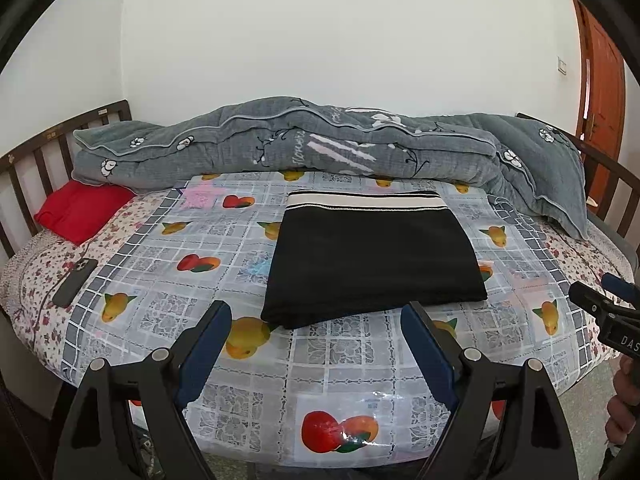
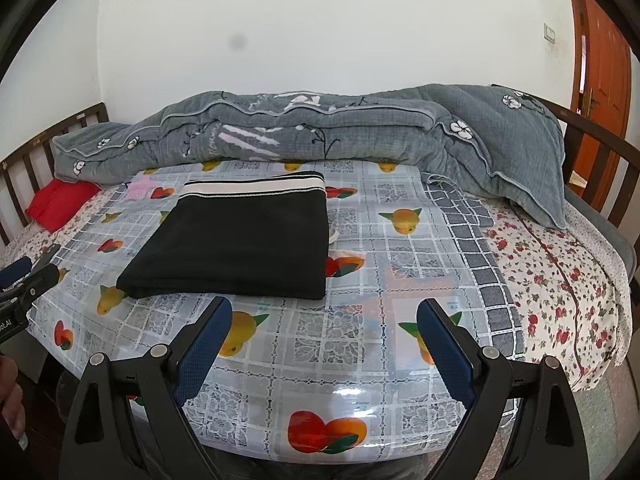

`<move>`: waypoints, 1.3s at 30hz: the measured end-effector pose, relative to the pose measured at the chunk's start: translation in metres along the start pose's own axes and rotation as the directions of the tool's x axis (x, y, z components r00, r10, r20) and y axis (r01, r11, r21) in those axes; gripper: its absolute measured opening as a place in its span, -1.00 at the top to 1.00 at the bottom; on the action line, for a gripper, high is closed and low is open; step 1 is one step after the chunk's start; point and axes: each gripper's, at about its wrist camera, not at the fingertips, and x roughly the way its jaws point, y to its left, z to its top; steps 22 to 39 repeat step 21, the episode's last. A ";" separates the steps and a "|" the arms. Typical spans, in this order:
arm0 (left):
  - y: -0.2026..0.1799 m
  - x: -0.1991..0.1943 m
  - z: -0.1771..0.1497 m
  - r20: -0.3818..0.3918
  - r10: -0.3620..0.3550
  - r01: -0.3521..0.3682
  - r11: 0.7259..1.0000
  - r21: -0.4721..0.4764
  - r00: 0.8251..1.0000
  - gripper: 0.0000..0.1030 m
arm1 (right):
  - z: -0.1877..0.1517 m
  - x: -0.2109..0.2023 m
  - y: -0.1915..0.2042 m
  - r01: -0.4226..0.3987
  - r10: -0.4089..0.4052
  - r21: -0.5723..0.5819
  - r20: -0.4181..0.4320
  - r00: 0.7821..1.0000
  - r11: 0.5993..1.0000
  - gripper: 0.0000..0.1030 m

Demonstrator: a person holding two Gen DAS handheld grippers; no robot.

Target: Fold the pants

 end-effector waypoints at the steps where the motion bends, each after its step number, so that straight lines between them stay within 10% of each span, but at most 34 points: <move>1: 0.000 0.000 0.000 0.000 0.000 0.000 1.000 0.000 1.000 -0.67 | 0.000 0.000 0.000 0.000 0.000 -0.001 0.000 1.000 1.000 -0.79; 39: 0.006 -0.004 0.006 0.013 0.015 -0.014 1.000 -0.020 1.000 -0.67 | 0.004 -0.002 0.003 -0.001 0.001 0.002 0.006 1.000 1.000 -0.79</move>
